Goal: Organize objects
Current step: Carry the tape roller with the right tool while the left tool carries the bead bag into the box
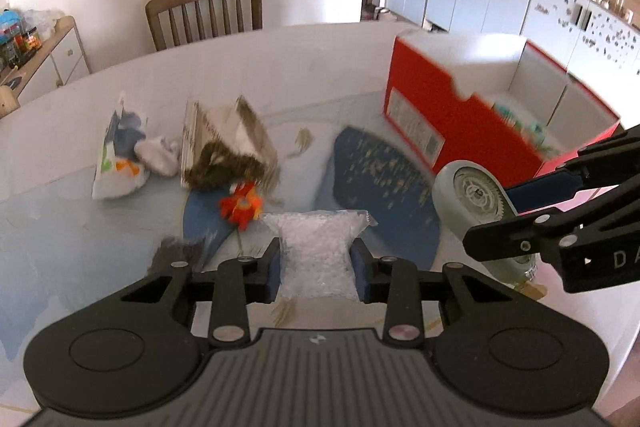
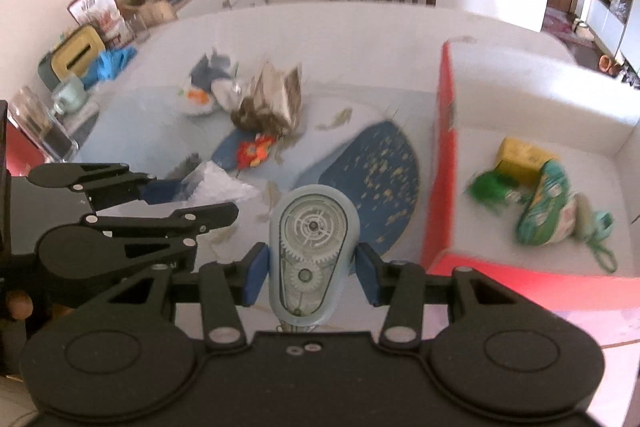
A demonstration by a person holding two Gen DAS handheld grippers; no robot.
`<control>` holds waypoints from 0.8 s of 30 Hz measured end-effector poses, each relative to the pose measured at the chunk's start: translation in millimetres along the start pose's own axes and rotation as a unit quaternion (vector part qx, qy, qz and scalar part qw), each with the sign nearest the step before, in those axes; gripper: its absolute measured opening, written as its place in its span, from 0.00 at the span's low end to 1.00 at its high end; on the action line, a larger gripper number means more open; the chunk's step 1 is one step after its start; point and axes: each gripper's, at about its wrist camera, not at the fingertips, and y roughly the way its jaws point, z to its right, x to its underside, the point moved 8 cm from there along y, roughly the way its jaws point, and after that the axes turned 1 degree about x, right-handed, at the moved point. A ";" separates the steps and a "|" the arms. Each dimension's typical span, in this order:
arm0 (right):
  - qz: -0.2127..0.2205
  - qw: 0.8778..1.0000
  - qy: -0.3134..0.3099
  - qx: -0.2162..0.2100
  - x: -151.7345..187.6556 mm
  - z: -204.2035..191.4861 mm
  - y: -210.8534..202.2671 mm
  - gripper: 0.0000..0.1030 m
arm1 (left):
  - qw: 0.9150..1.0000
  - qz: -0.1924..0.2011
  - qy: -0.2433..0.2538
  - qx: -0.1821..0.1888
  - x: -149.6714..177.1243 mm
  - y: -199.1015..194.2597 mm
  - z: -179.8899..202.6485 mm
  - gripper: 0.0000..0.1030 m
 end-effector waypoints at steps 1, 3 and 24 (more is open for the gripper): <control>0.004 1.000 0.001 0.000 -2.9 3.4 -5.2 0.44 | 1.000 0.003 -0.001 0.002 -5.0 -3.1 3.0 0.33; 0.013 1.000 0.005 0.000 -9.3 11.9 -15.0 0.44 | 1.000 0.009 -0.004 0.008 -15.6 -9.2 11.2 0.33; 0.088 0.993 0.049 0.066 -50.1 167.1 -80.7 0.44 | 0.995 0.047 0.073 0.040 -117.6 4.2 147.1 0.33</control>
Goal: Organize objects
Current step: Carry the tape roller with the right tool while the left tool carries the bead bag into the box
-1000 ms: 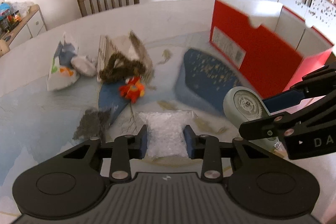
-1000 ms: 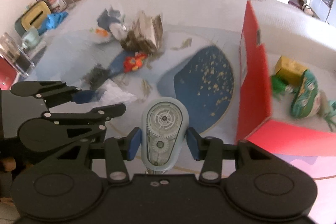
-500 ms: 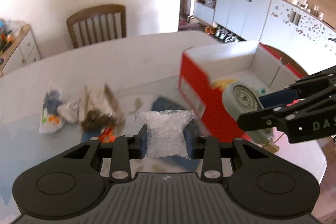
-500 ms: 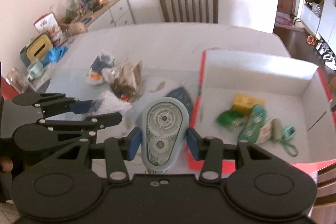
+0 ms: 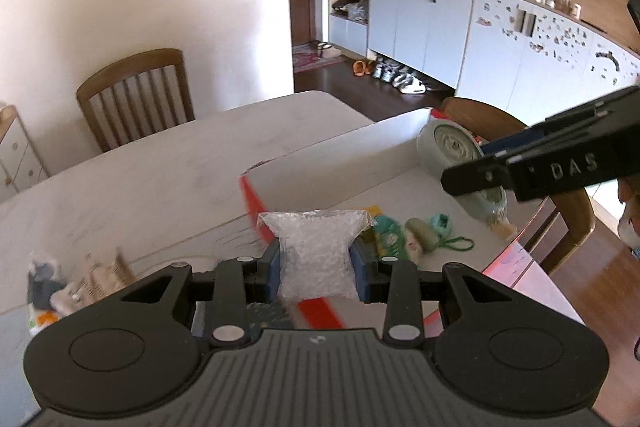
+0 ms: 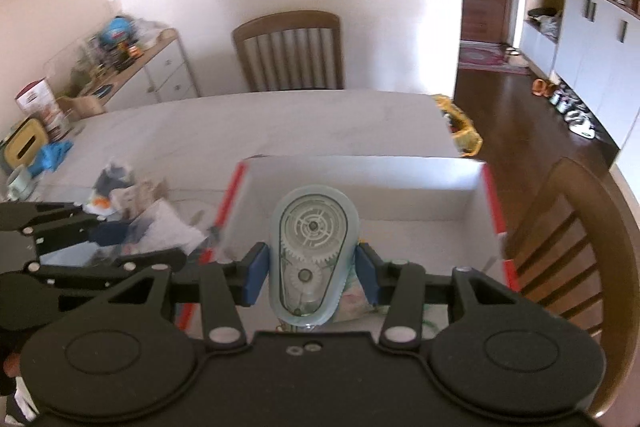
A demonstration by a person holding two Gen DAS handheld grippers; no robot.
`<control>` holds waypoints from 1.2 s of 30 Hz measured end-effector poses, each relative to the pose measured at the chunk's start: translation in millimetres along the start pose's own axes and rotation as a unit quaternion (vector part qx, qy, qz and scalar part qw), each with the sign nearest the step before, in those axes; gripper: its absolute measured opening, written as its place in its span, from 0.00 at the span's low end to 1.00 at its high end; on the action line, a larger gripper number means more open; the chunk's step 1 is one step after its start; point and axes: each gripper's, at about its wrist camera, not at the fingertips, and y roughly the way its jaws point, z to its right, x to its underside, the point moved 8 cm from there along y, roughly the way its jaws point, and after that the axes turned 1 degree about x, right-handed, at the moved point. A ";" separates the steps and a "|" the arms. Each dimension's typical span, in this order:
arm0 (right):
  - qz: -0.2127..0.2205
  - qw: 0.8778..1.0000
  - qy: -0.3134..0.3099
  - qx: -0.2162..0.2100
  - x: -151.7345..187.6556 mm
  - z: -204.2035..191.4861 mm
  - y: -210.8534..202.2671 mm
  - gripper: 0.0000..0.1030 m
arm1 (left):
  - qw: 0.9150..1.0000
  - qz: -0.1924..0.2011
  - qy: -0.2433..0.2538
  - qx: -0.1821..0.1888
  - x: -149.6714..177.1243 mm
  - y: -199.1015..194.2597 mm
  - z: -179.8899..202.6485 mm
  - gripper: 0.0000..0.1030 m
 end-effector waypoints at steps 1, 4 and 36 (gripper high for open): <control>0.000 1.000 0.001 0.003 -0.4 6.6 1.0 0.45 | 1.000 -0.003 0.002 0.002 -2.9 4.4 5.0 0.33; -0.003 1.000 0.003 0.014 -0.3 27.0 7.0 0.45 | 1.000 -0.015 0.003 0.006 -8.5 19.7 18.1 0.33; -0.147 0.988 -0.038 0.017 35.1 78.5 138.9 0.45 | 0.979 -0.197 -0.020 -0.055 23.0 148.4 26.9 0.33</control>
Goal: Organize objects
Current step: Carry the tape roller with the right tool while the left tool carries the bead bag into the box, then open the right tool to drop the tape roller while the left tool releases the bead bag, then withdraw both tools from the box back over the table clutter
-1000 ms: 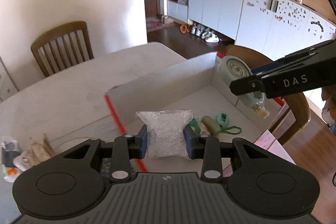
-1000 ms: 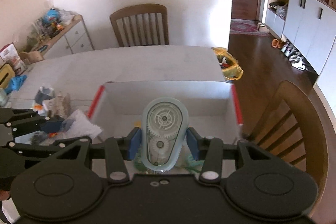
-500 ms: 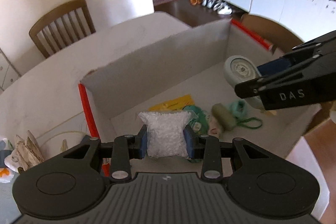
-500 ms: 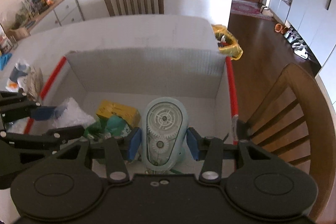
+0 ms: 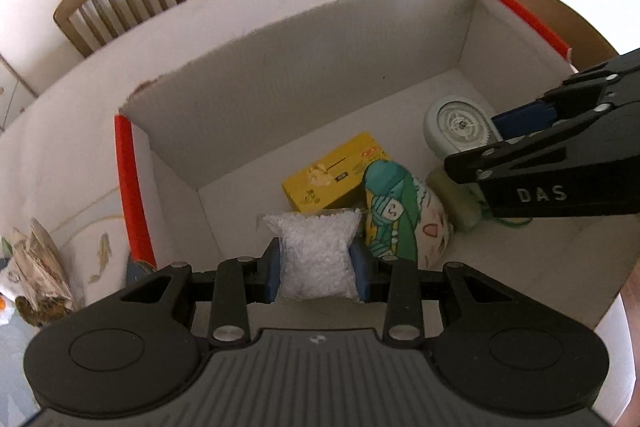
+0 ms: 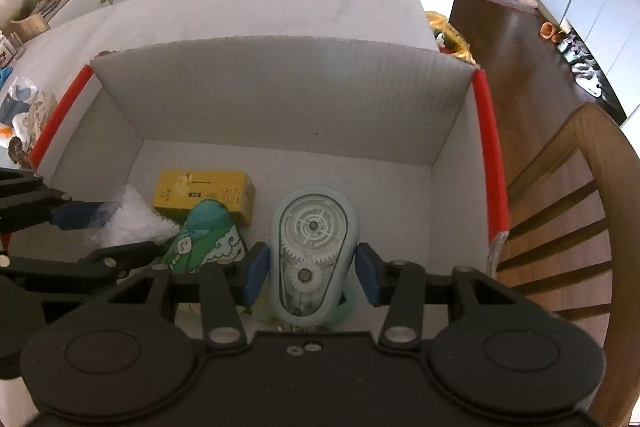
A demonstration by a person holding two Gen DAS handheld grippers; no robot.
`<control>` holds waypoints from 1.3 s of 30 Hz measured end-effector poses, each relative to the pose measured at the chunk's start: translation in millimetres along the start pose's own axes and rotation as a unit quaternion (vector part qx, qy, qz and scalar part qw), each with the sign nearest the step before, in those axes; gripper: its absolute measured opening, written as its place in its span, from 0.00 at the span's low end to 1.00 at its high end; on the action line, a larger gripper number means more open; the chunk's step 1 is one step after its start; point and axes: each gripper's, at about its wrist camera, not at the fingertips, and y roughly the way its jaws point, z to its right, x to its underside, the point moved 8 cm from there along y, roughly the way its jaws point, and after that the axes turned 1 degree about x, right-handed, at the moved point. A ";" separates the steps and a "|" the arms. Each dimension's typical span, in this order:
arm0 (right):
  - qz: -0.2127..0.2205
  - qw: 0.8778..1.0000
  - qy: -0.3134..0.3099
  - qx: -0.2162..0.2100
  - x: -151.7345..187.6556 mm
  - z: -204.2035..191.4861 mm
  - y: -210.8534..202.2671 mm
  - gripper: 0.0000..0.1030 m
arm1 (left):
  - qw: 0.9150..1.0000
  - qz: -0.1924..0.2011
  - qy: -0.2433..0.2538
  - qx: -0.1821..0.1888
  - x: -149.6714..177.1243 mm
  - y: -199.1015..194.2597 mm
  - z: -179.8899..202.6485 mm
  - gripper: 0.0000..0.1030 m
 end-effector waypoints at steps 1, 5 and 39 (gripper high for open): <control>-0.008 1.000 0.000 0.001 1.0 -0.2 2.2 0.45 | 1.000 -0.003 0.000 0.002 0.1 1.3 0.0 0.34; -0.027 1.000 0.003 0.002 1.8 0.2 8.7 0.45 | 1.000 -0.024 -0.001 0.006 0.4 8.2 0.8 0.34; 0.043 0.999 -0.008 -0.025 7.3 -10.3 -73.4 0.54 | 0.996 0.065 -0.026 0.048 11.4 -57.7 4.4 0.66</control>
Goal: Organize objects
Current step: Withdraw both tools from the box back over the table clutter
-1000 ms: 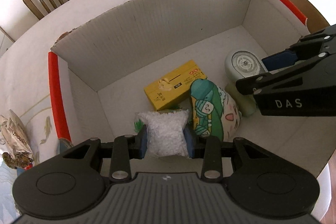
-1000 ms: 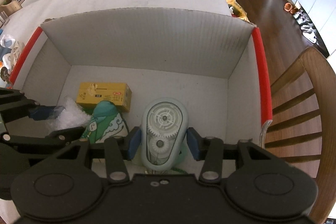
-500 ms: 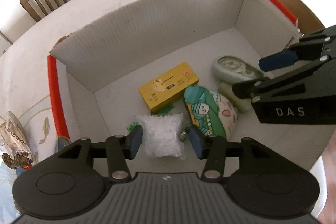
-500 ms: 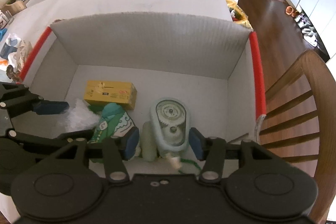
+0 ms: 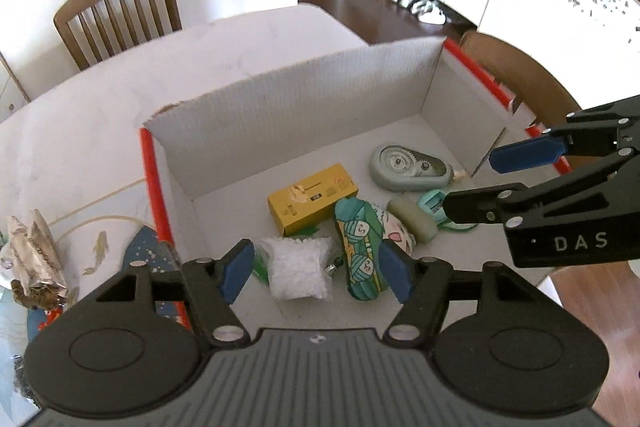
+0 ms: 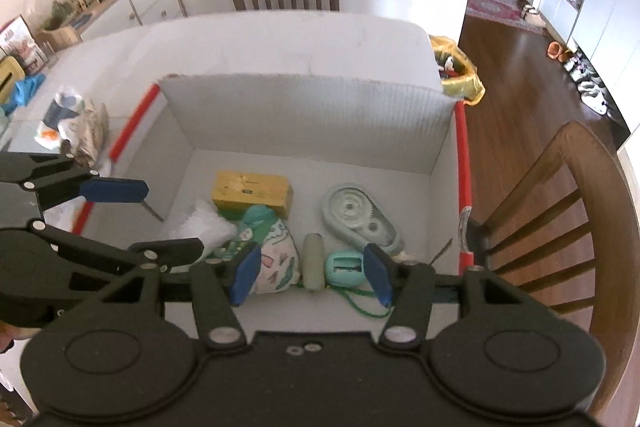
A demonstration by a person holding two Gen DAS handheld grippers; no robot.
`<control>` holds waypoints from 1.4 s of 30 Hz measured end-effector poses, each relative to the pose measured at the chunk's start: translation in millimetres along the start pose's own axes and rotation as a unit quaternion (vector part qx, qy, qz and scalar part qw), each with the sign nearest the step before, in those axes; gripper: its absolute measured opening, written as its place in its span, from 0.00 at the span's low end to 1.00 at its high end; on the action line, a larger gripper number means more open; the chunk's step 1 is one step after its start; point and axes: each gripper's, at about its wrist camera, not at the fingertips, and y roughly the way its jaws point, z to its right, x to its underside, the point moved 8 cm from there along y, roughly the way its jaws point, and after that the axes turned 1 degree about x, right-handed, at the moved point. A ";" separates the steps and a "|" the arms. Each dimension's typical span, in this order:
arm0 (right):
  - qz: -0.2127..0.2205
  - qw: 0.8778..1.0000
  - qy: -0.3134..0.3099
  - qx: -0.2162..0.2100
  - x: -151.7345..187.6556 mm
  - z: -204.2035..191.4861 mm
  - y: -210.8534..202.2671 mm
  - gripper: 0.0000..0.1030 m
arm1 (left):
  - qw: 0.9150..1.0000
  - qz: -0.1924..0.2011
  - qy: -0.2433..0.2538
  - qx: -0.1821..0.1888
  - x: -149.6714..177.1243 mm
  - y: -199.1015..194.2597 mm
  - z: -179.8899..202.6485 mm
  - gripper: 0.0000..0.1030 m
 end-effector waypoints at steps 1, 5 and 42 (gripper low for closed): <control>0.005 1.000 0.001 -0.002 -0.8 -1.6 -4.8 0.54 | 1.000 0.006 0.000 0.001 0.5 -4.6 -0.1 0.66; 0.024 1.000 0.004 -0.011 -0.2 -8.7 -23.8 0.55 | 0.999 0.031 0.003 0.006 0.3 -25.1 1.3 0.66; 0.131 0.991 0.019 -0.013 4.3 -154.4 -76.0 0.95 | 0.990 0.131 -0.028 0.037 56.7 -134.4 -127.9 0.88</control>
